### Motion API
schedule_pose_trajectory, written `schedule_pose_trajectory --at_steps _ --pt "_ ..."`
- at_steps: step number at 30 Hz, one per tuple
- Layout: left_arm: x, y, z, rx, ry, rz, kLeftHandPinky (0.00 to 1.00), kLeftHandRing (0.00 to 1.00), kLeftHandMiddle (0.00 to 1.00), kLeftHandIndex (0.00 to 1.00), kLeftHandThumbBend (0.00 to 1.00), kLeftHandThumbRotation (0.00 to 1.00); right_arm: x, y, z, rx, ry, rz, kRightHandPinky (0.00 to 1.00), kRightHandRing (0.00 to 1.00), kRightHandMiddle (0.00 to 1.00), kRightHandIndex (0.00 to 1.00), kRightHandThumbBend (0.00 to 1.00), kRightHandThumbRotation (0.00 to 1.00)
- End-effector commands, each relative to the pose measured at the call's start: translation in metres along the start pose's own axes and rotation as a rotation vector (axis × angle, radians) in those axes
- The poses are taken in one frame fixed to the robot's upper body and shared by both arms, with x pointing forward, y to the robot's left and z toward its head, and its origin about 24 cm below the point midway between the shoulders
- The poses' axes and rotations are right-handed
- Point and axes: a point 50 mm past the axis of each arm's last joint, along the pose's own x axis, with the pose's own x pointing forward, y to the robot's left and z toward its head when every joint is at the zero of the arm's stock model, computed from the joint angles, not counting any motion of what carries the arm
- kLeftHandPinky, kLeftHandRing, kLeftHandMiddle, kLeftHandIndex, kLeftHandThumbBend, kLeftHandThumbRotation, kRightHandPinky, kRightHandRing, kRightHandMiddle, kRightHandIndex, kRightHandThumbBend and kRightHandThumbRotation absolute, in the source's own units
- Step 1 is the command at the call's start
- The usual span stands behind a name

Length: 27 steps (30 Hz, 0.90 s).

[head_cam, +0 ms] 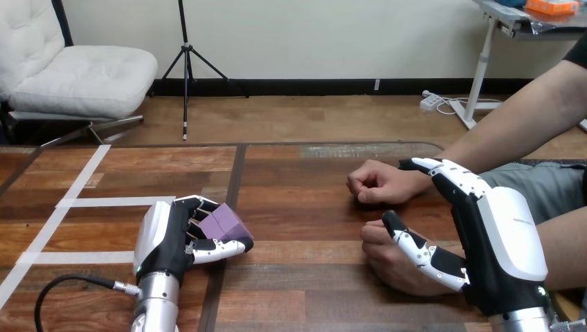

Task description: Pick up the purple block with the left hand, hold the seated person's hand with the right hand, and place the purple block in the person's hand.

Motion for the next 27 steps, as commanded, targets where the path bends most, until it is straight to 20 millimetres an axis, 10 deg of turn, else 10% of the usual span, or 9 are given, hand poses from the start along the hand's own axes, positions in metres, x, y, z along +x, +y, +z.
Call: schedule_pose_trajectory --at_steps 1,27 --pt "0.0061 -0.0042 0.0161 -0.032 -0.066 0.001 0.34 0.39 0.46 0.48 0.72 0.12 0.0116 -0.0120 0.0092 -0.012 -0.056 -0.052 0.84 0.85 0.81 0.77 0.45 0.47" --pt "0.0058 -0.0054 0.0166 0.010 -0.081 -0.005 0.34 0.39 0.47 0.48 0.71 0.12 0.0119 -0.0188 0.0061 -0.061 -0.007 0.034 0.87 0.87 0.86 0.83 0.50 0.37"
